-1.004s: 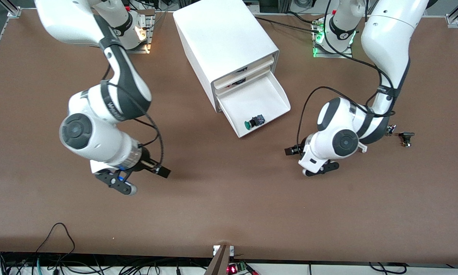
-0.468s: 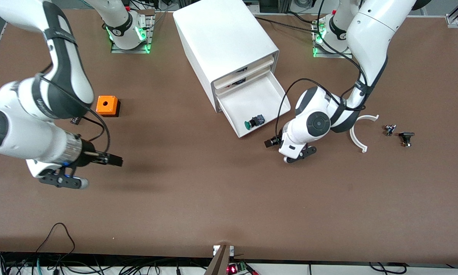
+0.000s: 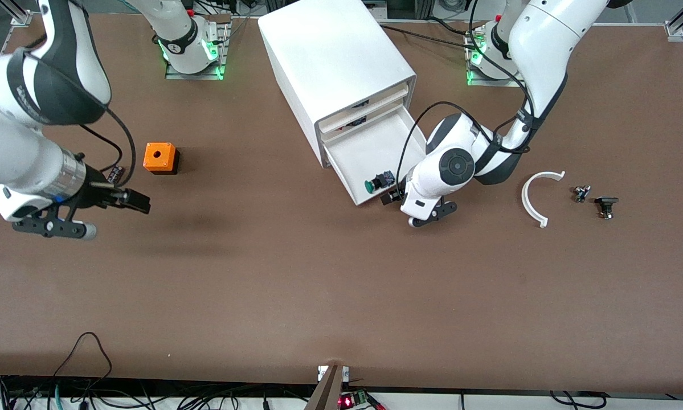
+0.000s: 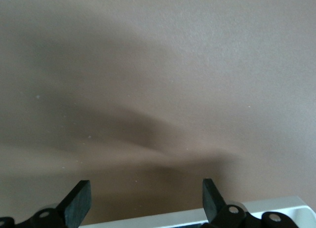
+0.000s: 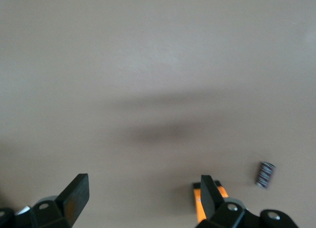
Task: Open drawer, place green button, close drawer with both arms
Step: 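Move the left gripper to the drawer front while the right gripper retracts, then push the drawer shut into the cabinet with the left gripper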
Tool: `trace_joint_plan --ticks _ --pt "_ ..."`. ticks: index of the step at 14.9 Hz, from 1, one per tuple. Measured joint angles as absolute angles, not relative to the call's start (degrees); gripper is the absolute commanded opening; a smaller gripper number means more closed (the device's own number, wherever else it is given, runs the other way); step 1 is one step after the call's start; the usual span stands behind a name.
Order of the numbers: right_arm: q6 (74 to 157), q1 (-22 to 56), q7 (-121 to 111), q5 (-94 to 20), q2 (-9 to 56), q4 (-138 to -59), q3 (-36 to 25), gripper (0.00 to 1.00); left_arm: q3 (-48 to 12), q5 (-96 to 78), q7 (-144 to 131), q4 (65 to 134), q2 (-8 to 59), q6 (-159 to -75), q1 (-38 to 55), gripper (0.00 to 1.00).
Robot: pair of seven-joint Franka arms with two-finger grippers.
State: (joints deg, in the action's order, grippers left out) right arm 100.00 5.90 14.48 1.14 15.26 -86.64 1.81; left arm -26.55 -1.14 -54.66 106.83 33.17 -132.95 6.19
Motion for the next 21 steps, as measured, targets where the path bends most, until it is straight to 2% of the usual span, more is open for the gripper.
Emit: trace_joint_plan --ticks 5,9,21 --pt "91.8 6.0 14.3 2.2 7.2 -87.4 2.0 1.00 -27.1 -1.1 -55.3 110.3 32.8 -137.0 6.0 0.99" --pt "90.3 6.0 14.3 1.9 3.2 -87.7 2.2 1.00 -29.3 -1.1 -58.2 110.5 32.6 -137.1 5.7 0.99" --pt "89.9 5.3 14.2 1.6 2.6 -86.5 -0.5 1.00 -36.4 -1.1 -59.4 115.8 31.8 -137.1 5.0 0.99"
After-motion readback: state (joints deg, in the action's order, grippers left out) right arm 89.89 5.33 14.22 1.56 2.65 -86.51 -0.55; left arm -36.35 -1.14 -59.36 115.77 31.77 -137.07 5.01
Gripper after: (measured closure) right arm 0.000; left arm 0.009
